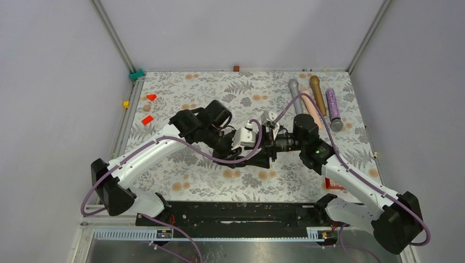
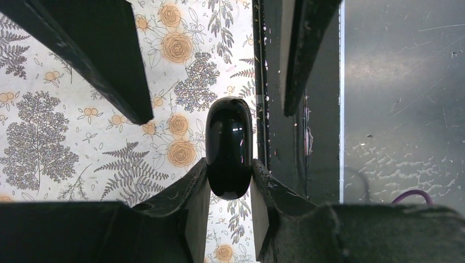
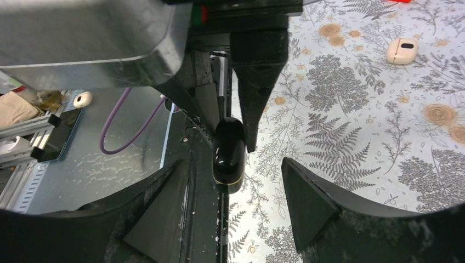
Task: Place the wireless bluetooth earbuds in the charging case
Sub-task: Pick up the charging case at the center of the board.
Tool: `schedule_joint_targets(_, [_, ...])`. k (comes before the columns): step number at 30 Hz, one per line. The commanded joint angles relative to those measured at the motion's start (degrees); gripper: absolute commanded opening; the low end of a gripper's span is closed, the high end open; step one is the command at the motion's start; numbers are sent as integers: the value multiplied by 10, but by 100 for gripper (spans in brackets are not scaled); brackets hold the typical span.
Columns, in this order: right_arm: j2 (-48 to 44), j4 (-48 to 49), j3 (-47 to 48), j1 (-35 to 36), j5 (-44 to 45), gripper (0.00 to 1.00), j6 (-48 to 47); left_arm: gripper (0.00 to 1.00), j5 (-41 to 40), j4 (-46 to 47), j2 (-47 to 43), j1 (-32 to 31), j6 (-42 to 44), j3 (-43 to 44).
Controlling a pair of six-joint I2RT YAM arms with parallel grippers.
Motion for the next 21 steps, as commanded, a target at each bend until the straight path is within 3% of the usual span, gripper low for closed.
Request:
schedule_joint_targets(1, [1,27,-5,18,-7,71,-19,2,-8,14,0,-3,-5,17])
schedule_joint_targets(15, [22,74,-22,29,17,67,10,2,3,22,-4,-2,-14,17])
schedule_joint_targets(21, [31,84,-19,31,21,59,21,2,4,22,0,-2,-15,17])
